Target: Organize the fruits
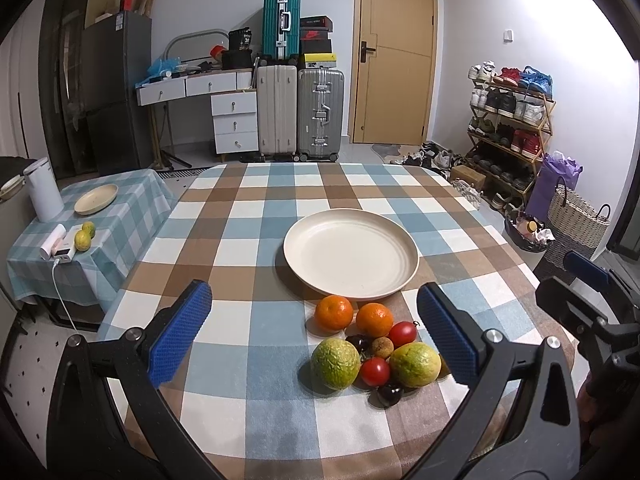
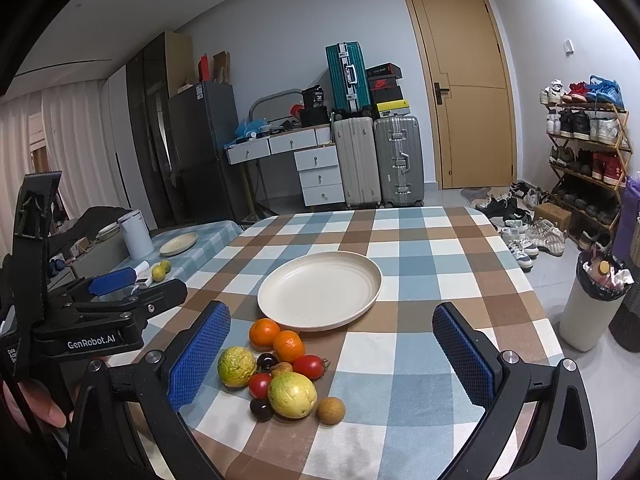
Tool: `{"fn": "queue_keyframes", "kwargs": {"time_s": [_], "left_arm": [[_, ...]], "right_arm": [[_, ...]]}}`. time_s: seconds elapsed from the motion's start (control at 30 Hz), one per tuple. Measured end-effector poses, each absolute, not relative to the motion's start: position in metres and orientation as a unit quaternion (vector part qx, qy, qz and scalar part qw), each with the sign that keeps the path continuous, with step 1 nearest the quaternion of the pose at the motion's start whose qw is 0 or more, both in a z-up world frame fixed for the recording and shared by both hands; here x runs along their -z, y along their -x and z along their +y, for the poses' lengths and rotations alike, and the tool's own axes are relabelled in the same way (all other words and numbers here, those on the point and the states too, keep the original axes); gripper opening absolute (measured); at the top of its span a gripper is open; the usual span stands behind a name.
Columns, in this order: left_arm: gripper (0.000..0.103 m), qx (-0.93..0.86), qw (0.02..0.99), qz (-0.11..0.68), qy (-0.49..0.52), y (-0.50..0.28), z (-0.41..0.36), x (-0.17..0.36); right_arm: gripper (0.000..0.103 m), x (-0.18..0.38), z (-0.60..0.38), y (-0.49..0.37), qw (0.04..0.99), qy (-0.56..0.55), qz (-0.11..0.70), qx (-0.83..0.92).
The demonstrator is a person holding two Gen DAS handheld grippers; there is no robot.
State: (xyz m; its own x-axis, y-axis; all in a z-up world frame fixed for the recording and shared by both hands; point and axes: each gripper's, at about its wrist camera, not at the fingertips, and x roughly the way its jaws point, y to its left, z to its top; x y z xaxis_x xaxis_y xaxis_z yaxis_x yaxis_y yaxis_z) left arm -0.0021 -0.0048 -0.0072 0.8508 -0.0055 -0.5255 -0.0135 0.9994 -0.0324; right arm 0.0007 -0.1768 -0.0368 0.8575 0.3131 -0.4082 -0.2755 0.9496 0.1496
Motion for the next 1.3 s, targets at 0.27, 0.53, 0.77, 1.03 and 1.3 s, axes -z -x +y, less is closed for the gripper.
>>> {"fn": "queue_keyframes", "kwargs": {"time_s": [0.27,0.53,0.77,1.03,1.3], "left_arm": [[0.102,0.002,0.961,0.277,0.021,0.003,-0.004,0.014],[0.102,0.007,0.957,0.288,0.027,0.003,-0.006,0.027],[0.102,0.025,0.943,0.328,0.051,-0.011,0.005,0.045],[0.102,0.050,0.919,0.386,0.065,-0.039,0.015,0.088],[0.101,0.083,0.895,0.426,0.108,-0.065,0.025,0.118]], "right_arm": [[0.103,0.036,-0.174,0.001,0.964,-0.041,0.211,-0.157],[0.103,0.040,-0.172,0.000,0.963,-0.040,0.215,-0.159],[0.103,0.048,-0.169,-0.004,0.962,-0.029,0.221,-0.157],[0.103,0.068,-0.168,-0.019,0.957,-0.028,0.242,-0.159],[0.103,0.089,-0.171,-0.042,0.950,-0.040,0.264,-0.161]]}}
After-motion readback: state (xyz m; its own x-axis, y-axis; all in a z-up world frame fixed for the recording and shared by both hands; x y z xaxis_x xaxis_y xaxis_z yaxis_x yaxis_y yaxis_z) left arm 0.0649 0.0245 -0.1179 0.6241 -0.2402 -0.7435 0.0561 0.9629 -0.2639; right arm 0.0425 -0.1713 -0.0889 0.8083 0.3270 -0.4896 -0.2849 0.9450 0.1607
